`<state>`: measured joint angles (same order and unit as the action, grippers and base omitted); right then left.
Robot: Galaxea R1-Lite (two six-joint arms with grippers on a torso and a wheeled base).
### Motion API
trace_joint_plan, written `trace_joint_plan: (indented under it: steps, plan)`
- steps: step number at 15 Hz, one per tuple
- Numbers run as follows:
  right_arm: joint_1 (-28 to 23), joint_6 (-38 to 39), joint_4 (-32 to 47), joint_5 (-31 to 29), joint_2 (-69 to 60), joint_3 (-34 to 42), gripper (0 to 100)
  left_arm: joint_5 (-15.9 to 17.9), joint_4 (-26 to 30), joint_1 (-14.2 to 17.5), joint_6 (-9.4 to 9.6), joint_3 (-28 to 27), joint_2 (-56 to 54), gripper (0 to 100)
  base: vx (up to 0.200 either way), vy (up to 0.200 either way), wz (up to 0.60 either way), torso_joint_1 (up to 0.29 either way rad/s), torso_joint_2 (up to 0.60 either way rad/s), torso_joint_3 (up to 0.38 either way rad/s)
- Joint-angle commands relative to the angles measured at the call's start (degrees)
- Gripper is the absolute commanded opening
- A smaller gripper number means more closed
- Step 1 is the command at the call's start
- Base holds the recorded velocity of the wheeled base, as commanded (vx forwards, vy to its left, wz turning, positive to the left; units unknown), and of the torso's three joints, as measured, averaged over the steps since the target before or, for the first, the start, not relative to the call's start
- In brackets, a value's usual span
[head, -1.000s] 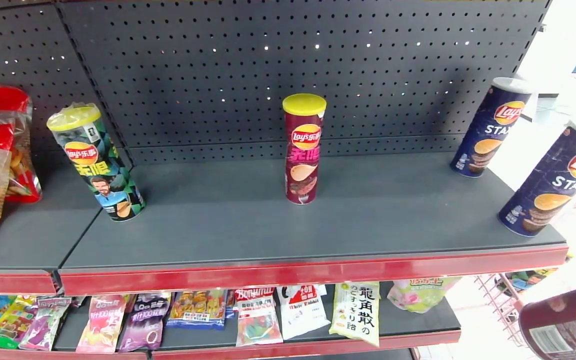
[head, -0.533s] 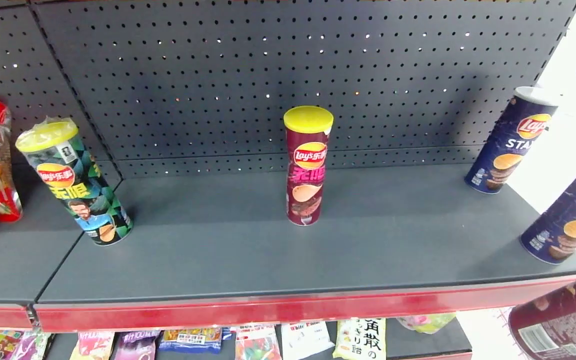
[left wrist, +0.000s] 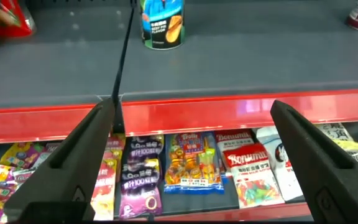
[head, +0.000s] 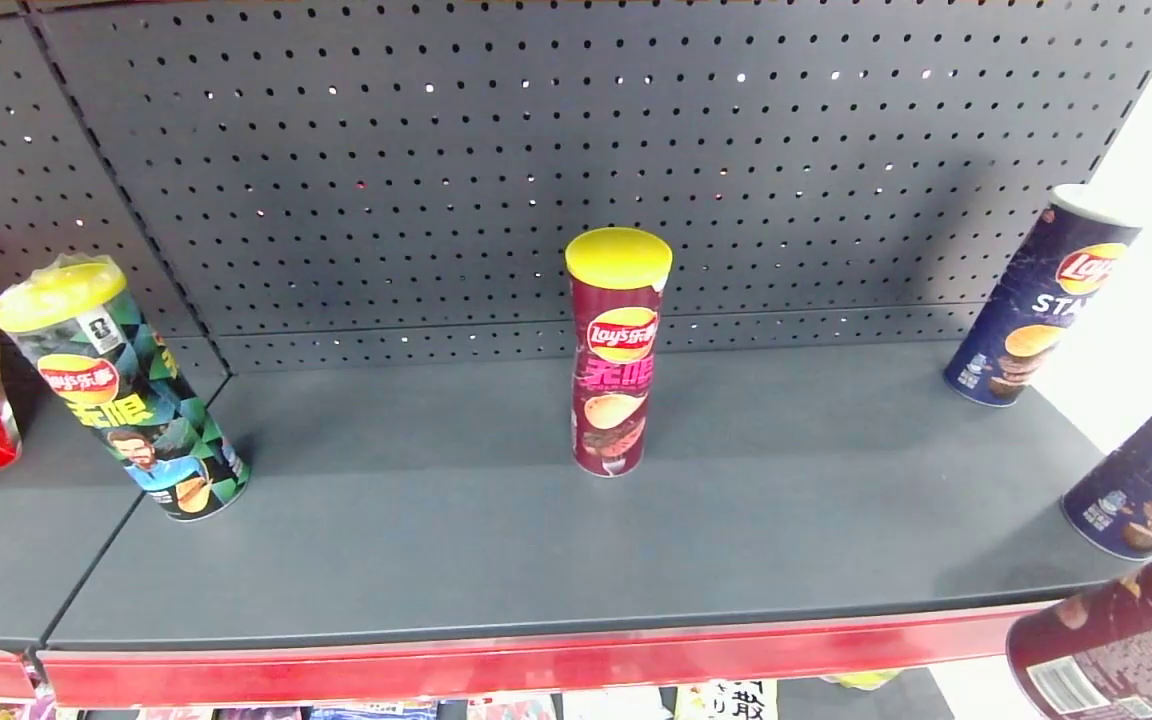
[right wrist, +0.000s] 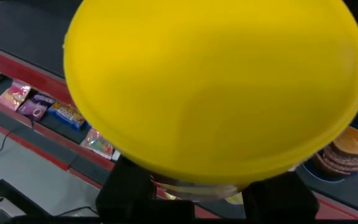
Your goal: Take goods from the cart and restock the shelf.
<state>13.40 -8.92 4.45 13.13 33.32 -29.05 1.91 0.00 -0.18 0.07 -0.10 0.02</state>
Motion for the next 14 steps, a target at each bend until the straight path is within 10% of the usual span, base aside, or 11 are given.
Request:
trace_joint_plan:
  steps: [1, 8, 11, 14]
  plan:
    - [1.5, -0.2, 0.1, -0.4, 1.8, -0.8, 0, 0.0, 0.0, -0.6, 0.19, 0.0, 2.3, 100, 0.000, 0.000, 0.00, 0.000, 0.00, 0.000]
    - [1.5, -1.9, -0.1, -0.5, 6.0, -3.8, 0, 4.7, -1.0, -0.8, 2.56, -1.8, 2.9, 100, 0.000, 0.000, 0.00, 0.000, 0.00, 0.000]
    - [1.6, -1.2, -0.5, -0.1, 9.2, -4.6, 0, 9.5, -5.6, -4.5, -4.38, -34.8, 38.6, 100, 0.000, 0.000, 0.00, 0.000, 0.00, 0.000]
    - [1.7, -1.3, -1.2, 0.0, 10.3, -3.6, 0, 24.4, -12.7, -13.6, -0.51, -40.1, 56.0, 100, 0.000, 0.000, 0.00, 0.000, 0.00, 0.000]
